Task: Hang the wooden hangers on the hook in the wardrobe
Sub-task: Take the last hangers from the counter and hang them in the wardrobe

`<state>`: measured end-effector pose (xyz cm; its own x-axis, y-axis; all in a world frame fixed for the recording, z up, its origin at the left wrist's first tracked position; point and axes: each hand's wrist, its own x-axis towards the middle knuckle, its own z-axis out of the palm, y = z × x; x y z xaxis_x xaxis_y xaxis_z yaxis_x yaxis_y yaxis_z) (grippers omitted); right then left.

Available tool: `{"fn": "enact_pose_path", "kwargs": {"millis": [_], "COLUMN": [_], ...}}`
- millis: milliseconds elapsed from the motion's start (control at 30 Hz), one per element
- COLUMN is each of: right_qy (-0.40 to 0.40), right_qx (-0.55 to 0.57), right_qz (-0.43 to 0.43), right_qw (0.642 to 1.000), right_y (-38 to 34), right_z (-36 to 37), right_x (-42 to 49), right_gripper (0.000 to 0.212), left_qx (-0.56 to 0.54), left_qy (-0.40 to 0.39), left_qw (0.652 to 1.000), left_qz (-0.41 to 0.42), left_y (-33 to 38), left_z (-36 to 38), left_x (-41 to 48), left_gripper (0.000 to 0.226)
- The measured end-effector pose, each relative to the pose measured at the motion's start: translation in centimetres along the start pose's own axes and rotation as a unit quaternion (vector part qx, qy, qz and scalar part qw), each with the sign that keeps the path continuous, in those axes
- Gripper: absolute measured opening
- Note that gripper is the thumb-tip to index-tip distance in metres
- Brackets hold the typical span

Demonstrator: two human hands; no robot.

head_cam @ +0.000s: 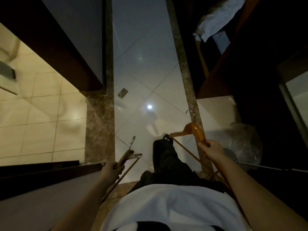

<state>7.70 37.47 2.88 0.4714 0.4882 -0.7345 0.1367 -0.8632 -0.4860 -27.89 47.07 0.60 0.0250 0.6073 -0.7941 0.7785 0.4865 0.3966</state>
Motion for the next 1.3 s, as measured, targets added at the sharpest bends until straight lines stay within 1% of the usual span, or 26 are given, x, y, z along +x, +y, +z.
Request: {"fn": "enact_pose_path", "kwargs": {"millis": [100,233,300,400,533,667,767,967,1067,1167,1300], "right_qy": [-0.007,-0.004,-0.004,-0.015,-0.031,-0.018,-0.014,-0.002,0.001,0.005,0.008], "right_qx": [0.006,0.004,0.006,-0.001,0.004,-0.011,-0.012,0.049,0.043,0.054,0.068], "right_qz": [0.054,0.136,0.152,0.147,0.141,0.112,0.078,0.005,-0.014,-0.019,0.000], "right_qw": [0.999,0.991,0.988,0.989,0.990,0.994,0.997,0.999,0.999,0.998,0.998], "right_y": [0.2,-1.5,-2.8,-5.0,-9.0,-14.3,-19.6,-31.0,-36.1,-40.0,-42.4], "right_z": [-1.5,-4.7,-6.4,-8.5,-10.5,-11.4,-11.7,-12.0,-11.6,-11.2,-11.3], "right_x": [3.3,6.5,8.0,10.4,13.7,16.8,20.3,27.1,29.3,30.9,32.4], "right_gripper": [0.026,0.032,0.034,0.030,0.027,0.025,0.029,0.037,0.031,0.027,0.028], "left_qx": [0.010,0.019,0.025,0.032,0.042,0.046,0.056,0.053,0.042,0.041,0.044], "left_qy": [0.003,0.001,-0.001,-0.005,-0.007,0.001,0.000,0.011,0.011,0.005,-0.006], "left_qw": [1.000,0.998,0.996,0.992,0.989,0.992,0.994,0.998,0.998,0.998,0.996], "left_qz": [0.020,0.054,0.080,0.125,0.143,0.119,0.089,0.040,0.035,0.049,0.079], "left_y": [5.1,13.0,17.1,22.4,26.5,27.6,27.8,30.1,32.6,35.8,40.3], "left_z": [-0.2,-1.0,-1.4,-2.2,-3.6,-5.4,-7.6,-13.2,-16.2,-19.1,-21.9], "left_x": [2.4,5.4,7.0,9.1,11.4,13.9,16.7,23.3,26.1,28.6,31.7], "left_gripper": [0.013,0.012,0.006,0.005,0.004,0.008,0.011,0.018,0.021,0.022,0.019]}}
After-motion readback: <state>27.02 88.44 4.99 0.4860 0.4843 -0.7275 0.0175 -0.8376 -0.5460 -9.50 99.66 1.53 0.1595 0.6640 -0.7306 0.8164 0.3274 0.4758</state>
